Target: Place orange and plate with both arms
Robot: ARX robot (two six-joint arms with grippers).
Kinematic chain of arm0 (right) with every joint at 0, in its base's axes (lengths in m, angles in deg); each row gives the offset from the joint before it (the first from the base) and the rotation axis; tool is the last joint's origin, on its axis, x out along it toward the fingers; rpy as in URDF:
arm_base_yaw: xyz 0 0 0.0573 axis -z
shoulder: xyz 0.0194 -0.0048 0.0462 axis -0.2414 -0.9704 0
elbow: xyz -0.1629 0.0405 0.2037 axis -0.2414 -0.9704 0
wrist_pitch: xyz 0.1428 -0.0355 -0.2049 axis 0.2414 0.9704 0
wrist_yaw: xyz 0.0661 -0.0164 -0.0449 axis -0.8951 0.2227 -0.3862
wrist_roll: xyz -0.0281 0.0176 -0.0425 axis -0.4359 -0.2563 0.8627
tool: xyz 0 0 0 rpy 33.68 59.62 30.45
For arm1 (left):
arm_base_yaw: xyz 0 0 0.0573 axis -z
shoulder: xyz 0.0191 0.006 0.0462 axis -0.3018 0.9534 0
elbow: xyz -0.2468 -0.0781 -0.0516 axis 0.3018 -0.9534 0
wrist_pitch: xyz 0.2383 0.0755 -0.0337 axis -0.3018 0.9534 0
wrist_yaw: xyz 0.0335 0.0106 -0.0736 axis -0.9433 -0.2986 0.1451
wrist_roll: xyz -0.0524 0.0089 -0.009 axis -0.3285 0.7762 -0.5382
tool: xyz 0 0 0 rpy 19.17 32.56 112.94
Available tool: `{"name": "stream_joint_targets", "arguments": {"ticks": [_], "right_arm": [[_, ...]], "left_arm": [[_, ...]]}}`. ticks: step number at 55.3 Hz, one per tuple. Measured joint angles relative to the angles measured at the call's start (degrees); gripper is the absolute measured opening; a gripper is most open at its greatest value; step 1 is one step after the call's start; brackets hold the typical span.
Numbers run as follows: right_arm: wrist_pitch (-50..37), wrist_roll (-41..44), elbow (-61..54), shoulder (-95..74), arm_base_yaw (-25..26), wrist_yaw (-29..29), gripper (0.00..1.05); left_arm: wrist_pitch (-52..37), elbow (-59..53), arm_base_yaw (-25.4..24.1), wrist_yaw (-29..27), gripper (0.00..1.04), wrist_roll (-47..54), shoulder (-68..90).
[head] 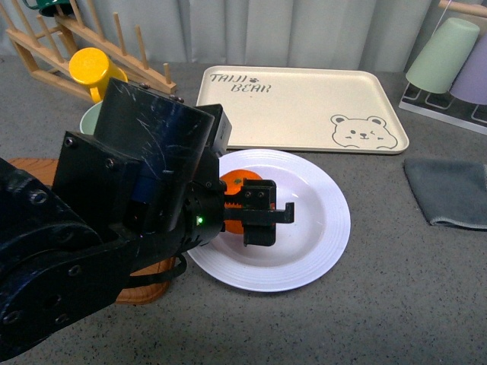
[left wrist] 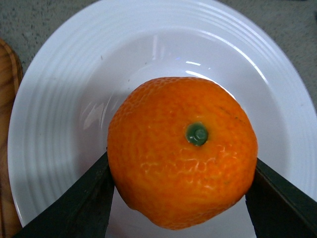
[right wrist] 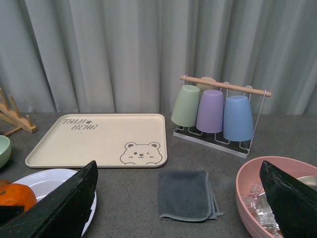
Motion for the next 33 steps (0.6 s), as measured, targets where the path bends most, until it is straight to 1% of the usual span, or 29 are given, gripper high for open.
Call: {"name": "stream_joint_targets", "arguments": {"ticks": [15, 16, 20, 21, 22, 27, 29, 33], "right_arm": [[0.00, 0.00, 0.00, 0.00, 0.00, -0.02, 0.96], [0.00, 0.00, 0.00, 0.00, 0.00, 0.00, 0.96], [0.00, 0.00, 0.00, 0.00, 0.00, -0.02, 0.96], [0.00, 0.00, 0.00, 0.00, 0.00, 0.00, 0.96], [0.00, 0.00, 0.00, 0.00, 0.00, 0.00, 0.96], [0.00, 0.00, 0.00, 0.00, 0.00, -0.02, 0.96], [0.00, 0.00, 0.00, 0.00, 0.00, 0.00, 0.96], [0.00, 0.00, 0.00, 0.00, 0.00, 0.00, 0.96]], "left_arm": [[0.42, 0.83, -0.13, -0.81, 0.66, -0.57, 2.03], [0.39, 0.83, -0.13, -0.83, 0.67, -0.61, 2.03], [0.04, 0.70, -0.13, -0.79, 0.79, -0.72, 2.03], [-0.09, 0.59, -0.13, -0.77, 0.83, -0.74, 1.99], [-0.11, 0.57, -0.13, -0.79, 0.84, -0.74, 1.97], [-1.14, -0.50, -0.13, -1.49, 0.98, -0.55, 0.66], [-1.29, -1.07, -0.13, -1.97, 1.00, -0.44, -0.28], [-1.27, -2.40, -0.22, -4.35, 0.98, -0.13, -2.97]]}}
